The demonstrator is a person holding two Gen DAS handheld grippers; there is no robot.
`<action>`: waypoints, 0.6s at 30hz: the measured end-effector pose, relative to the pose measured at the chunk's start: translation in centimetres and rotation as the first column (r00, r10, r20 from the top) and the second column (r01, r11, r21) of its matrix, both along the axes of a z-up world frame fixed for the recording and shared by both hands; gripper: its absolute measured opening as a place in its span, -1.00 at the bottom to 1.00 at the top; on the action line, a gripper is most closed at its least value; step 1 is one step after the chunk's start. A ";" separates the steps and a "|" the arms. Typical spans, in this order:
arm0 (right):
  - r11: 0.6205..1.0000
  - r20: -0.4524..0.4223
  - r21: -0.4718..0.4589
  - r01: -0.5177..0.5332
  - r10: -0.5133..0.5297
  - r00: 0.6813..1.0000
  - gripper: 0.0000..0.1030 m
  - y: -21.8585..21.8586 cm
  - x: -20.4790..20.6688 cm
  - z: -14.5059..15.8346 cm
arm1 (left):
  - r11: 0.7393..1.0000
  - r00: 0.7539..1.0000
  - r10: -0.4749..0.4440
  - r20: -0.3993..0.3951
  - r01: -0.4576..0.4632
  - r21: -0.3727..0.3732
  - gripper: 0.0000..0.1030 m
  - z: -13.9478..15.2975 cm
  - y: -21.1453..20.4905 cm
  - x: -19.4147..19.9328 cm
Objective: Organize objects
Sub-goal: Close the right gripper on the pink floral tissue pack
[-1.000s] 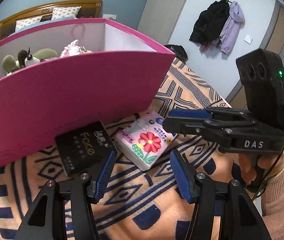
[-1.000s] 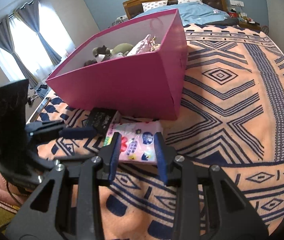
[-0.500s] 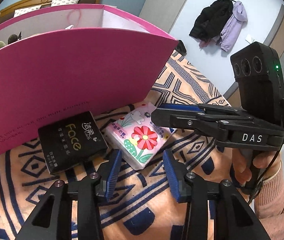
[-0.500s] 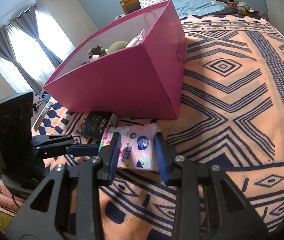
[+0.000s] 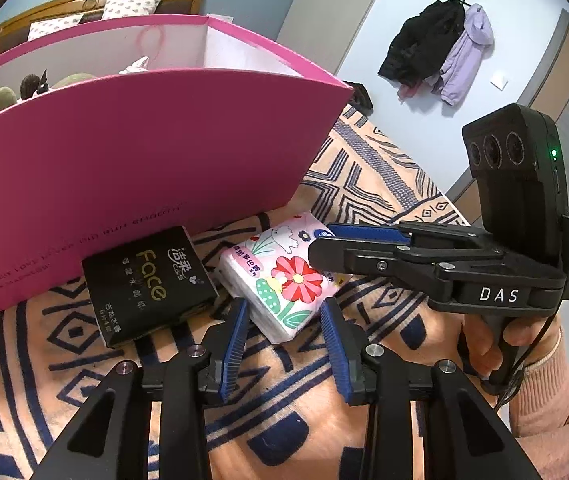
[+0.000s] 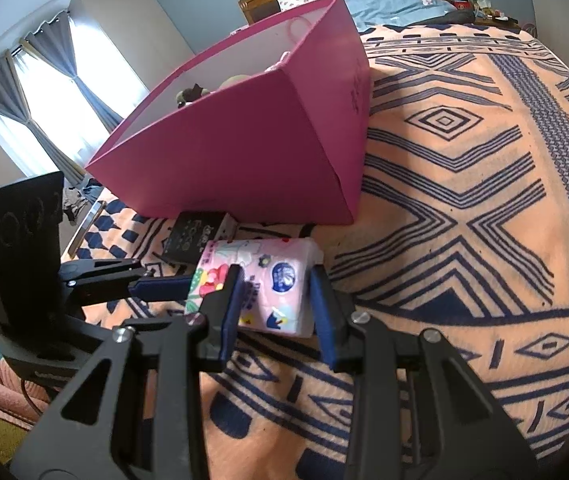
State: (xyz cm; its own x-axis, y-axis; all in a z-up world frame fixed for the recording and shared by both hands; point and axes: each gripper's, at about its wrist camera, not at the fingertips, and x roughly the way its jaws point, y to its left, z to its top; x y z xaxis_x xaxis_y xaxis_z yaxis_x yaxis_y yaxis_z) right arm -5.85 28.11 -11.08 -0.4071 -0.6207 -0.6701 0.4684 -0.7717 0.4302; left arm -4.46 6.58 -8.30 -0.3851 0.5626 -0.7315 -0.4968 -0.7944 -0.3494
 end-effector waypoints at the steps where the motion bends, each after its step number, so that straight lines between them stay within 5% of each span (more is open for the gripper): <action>1: 1.000 -0.003 0.000 0.000 0.000 1.000 -0.29 0.0 0.2 0.1 | 1.000 1.000 0.000 -0.002 0.000 0.002 -0.27 0.0 -0.1 0.1; 18: 1.000 -0.054 0.000 -0.007 0.007 0.998 -0.29 -0.2 2.2 1.9 | 1.000 0.999 -0.007 -0.035 0.007 -0.007 -0.27 1.3 0.0 1.2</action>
State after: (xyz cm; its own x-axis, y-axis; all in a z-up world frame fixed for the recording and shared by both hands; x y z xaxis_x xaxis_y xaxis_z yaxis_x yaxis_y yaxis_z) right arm -3.66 27.90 -9.18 -0.4388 -0.6236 -0.6469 0.4963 -0.7684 0.4040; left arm -3.23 6.56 -7.00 -0.4065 0.5606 -0.7215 -0.5145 -0.7930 -0.3263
